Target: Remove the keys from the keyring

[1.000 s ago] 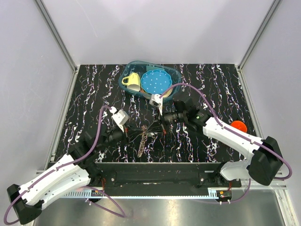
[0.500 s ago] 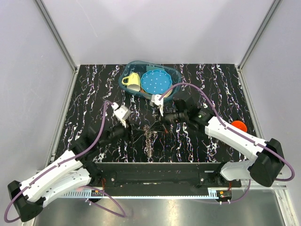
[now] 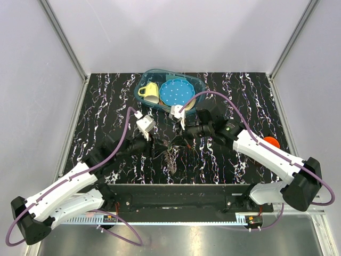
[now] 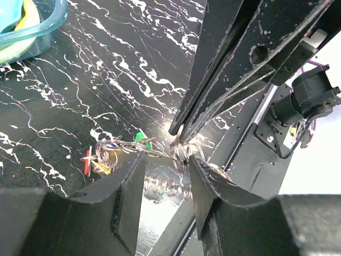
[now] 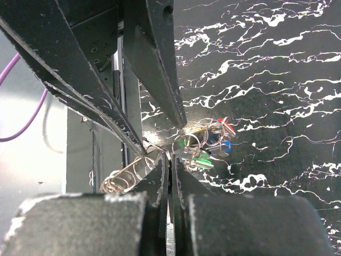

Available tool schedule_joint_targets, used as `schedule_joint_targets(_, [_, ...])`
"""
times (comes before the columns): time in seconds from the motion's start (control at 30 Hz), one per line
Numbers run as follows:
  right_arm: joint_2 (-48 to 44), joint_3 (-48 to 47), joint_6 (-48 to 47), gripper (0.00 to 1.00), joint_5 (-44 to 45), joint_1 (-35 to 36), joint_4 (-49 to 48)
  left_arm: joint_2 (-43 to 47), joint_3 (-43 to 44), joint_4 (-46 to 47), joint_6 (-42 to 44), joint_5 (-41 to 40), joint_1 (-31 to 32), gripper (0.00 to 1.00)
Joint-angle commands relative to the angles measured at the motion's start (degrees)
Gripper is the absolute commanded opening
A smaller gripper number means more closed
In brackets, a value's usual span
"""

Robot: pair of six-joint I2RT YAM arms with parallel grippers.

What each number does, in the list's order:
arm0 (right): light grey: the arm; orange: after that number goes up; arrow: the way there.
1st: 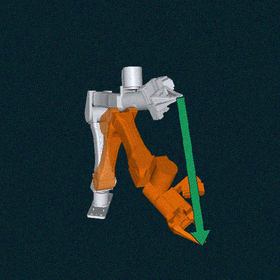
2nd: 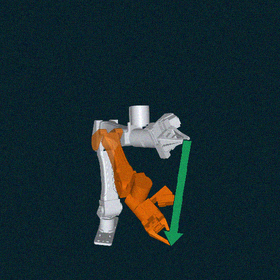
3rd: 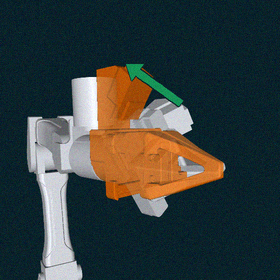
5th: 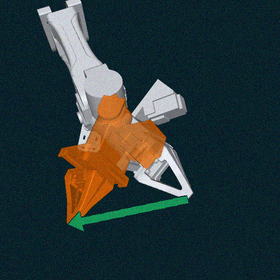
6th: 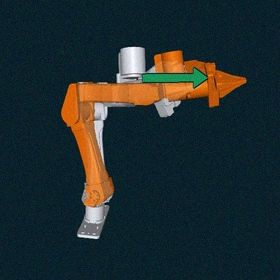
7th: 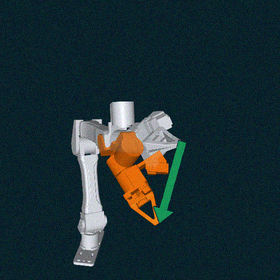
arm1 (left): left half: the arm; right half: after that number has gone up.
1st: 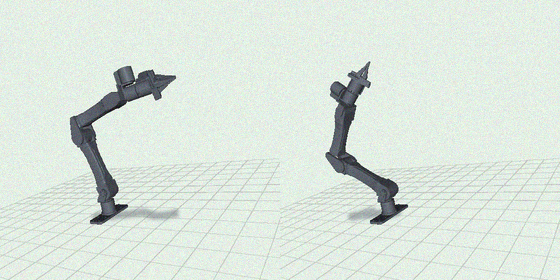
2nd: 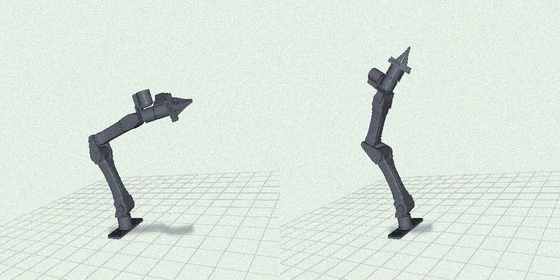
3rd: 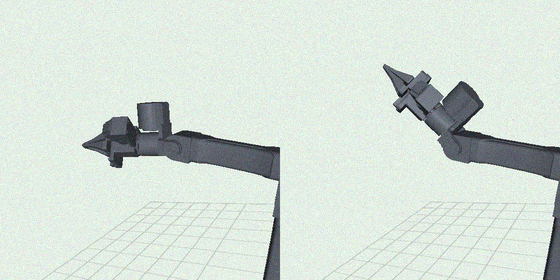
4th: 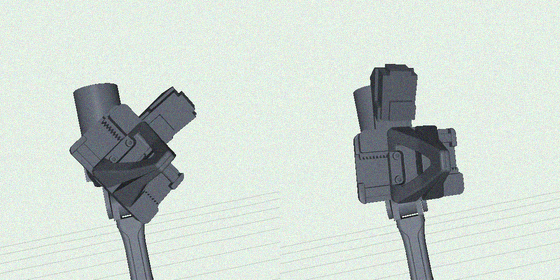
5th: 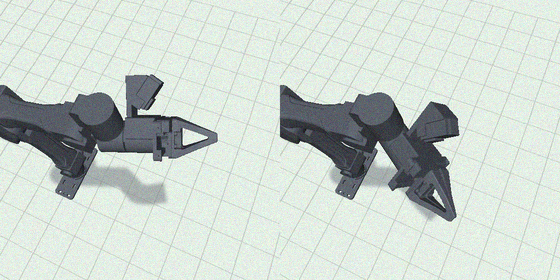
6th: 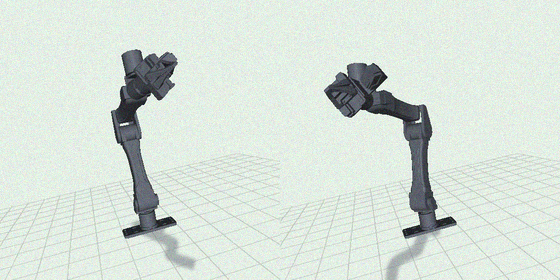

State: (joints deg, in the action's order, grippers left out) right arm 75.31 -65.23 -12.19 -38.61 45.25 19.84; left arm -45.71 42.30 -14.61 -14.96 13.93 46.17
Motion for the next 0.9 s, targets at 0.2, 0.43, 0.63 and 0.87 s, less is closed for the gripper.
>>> schedule_joint_targets(0.2, [-0.3, -1.7, -0.8, 0.00, -1.3, 0.1, -2.6, 0.9, 0.1, 1.3, 2.3, 0.4, -0.1, 0.25])
schedule_joint_targets(0.43, [-1.4, -0.5, 0.3, 0.00, -0.4, 0.1, -3.1, 0.7, -0.6, 2.9, 2.9, 0.9, -0.1, 0.00])
schedule_joint_targets(0.63, [-3.6, 4.0, 5.9, 0.01, -0.3, 0.1, -8.4, 6.1, -6.1, 10.1, 3.2, -0.7, -0.1, 0.00])
schedule_joint_targets(0.87, [-5.6, 10.2, 11.2, 0.10, -2.0, 0.1, -15.5, 14.2, -13.9, 21.7, 2.4, -1.3, -0.1, 0.00])
